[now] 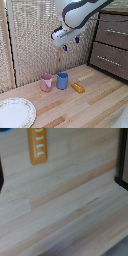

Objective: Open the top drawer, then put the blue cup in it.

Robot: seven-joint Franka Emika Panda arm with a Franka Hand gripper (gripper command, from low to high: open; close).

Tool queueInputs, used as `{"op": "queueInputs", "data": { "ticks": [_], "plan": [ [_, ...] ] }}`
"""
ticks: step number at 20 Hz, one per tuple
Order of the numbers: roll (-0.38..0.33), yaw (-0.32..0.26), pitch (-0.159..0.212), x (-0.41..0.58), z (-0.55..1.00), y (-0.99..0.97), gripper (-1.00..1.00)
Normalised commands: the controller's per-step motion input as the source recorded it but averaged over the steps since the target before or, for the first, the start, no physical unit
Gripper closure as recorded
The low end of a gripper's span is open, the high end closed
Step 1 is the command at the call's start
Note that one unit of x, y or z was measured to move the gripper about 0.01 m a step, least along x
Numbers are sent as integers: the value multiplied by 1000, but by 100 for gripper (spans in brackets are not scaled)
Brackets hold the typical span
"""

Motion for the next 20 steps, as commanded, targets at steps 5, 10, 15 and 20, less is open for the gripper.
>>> {"op": "queueInputs", "data": {
  "ticks": [5,10,15,20],
  "plan": [
    [-375,122,-27,-245,0,-167,-100],
    [-375,135,-71,-196,0,-177,-100],
    [-375,152,-109,-175,0,-177,-100],
    [-375,133,-90,-149,-32,-201,-100]
  ]
}}
